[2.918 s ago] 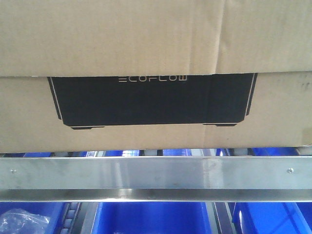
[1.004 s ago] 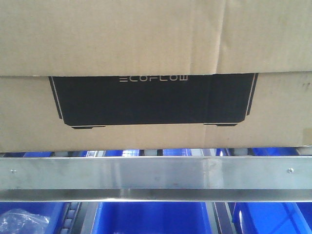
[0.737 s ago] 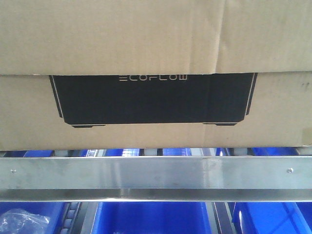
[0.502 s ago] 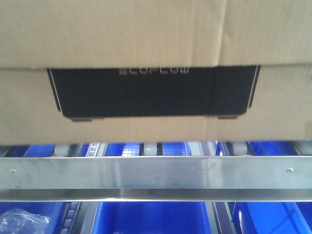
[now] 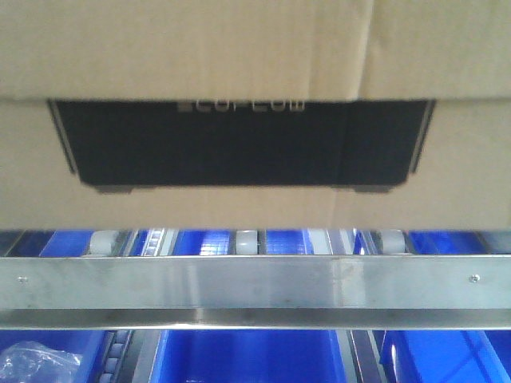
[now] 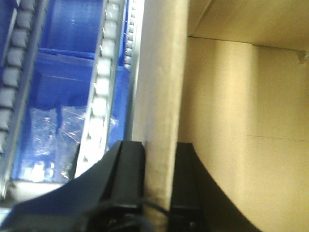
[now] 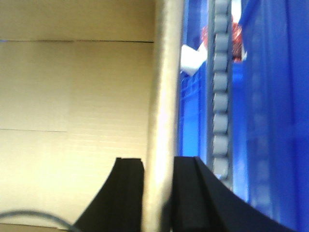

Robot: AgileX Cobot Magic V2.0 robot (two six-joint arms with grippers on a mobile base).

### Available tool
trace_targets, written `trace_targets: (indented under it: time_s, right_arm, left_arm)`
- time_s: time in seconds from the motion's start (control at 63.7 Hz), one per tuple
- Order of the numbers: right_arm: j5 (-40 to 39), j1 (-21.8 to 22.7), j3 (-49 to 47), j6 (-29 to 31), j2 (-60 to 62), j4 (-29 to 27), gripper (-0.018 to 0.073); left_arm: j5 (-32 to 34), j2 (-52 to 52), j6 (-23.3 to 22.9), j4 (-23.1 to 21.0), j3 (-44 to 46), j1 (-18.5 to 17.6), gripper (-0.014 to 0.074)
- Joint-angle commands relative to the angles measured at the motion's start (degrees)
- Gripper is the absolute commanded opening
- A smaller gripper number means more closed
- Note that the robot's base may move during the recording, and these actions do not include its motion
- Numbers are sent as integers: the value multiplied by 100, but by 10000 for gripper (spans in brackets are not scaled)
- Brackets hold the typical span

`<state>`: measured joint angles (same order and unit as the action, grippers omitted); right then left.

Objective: Grab box from left shelf to table start
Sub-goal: 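Lift the box with both grippers and pull it off the shelf toward the robot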

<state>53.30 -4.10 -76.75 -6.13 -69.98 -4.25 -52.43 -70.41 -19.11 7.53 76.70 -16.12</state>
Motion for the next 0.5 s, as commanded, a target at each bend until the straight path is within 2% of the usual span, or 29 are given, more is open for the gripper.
trace_targets:
  time_s: [0.0,0.267,0.486]
  right_arm:
    - [-735,37,107,11,568,-16,57]
    - [-871,37,1137,11,1644,-41,57]
    - [-911,37,1586,17,2436,-31,56]
  left_arm:
    - [964,517,-145,188,-110,-15,-102]
    - [1203,1458,-145,248,-784,-15,-102]
    - [1290,2548,-145,251,-1450,-15,-102]
